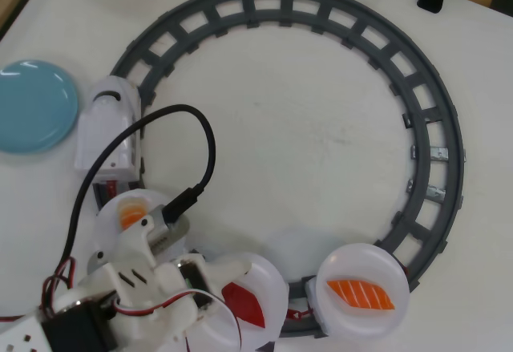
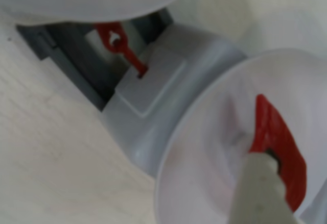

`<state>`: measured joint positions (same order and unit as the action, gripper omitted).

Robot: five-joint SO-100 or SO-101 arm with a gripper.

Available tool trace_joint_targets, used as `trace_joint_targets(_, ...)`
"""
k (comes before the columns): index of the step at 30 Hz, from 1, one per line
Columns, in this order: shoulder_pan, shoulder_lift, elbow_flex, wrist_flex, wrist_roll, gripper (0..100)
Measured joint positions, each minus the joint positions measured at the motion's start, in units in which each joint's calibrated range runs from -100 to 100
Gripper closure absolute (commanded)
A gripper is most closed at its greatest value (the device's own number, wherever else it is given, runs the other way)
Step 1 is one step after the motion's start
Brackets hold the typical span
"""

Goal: Pick up the sushi from the Shinkansen and put it on the blue dish

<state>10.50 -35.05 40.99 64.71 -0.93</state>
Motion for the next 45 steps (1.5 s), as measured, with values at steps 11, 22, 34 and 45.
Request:
trace_joint_targets(11, 0.0, 0.0, 0.5, 2.9, -2.9, 74)
trace_joint_targets(22, -0.8, 1.5, 6.7, 2.8, -3.1, 84)
trace_joint_targets(34, -11.0, 5.0, -4.1, 4.6, -3.1, 96)
trace_joint_targets(45, -32.1, -8.5, -18.4, 11.9, -3.1, 97)
